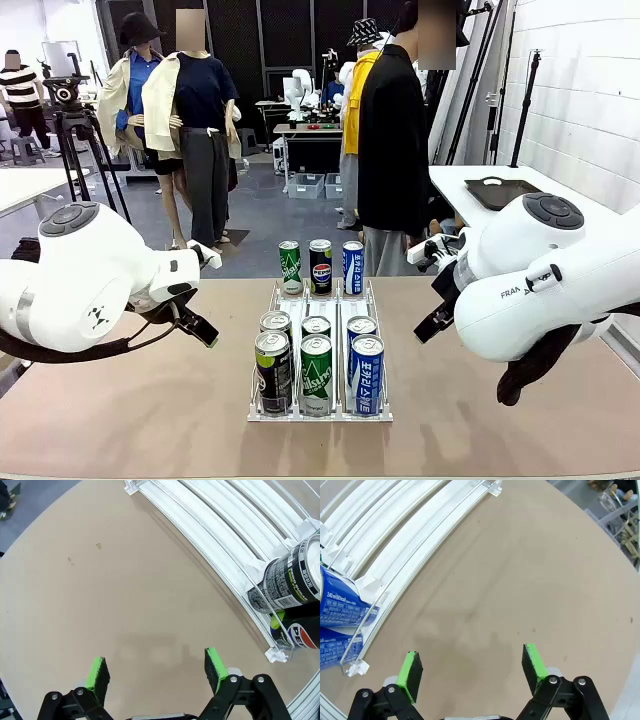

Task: Retrieve and hand over the desired beverage to the person.
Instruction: Pick up a can of the same type that the person held from the Automatic Can Dispenser.

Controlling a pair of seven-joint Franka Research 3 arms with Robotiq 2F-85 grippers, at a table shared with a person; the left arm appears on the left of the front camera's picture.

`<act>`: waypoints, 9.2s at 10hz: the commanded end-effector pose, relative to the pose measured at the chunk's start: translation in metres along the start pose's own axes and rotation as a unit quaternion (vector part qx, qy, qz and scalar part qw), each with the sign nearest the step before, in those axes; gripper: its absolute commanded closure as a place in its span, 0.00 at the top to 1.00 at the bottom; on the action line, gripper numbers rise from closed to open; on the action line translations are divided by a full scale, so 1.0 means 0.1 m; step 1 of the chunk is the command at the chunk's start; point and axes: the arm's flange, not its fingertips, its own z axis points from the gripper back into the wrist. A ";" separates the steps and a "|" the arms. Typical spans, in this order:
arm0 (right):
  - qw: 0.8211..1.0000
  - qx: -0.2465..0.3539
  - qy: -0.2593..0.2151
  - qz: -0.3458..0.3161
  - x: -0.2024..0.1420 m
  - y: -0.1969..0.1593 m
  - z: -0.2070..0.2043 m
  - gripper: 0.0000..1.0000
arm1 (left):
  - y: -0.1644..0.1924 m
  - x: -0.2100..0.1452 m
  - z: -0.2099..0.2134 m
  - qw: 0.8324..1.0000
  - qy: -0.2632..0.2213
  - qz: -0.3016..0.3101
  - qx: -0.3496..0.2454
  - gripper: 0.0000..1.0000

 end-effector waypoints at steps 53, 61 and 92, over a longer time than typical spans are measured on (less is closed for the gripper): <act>0.801 0.424 -0.255 -0.336 -1.45 -2.80 1.75 1.00 | 3.40 -0.34 1.08 0.820 -0.171 0.333 -0.433 1.00; 0.801 0.424 -0.255 -0.336 -1.45 -2.80 1.75 1.00 | 3.40 -0.34 1.08 0.820 -0.171 0.333 -0.433 1.00; 0.801 0.424 -0.255 -0.336 -1.45 -2.80 1.75 1.00 | 3.40 -0.34 1.08 0.820 -0.171 0.333 -0.433 1.00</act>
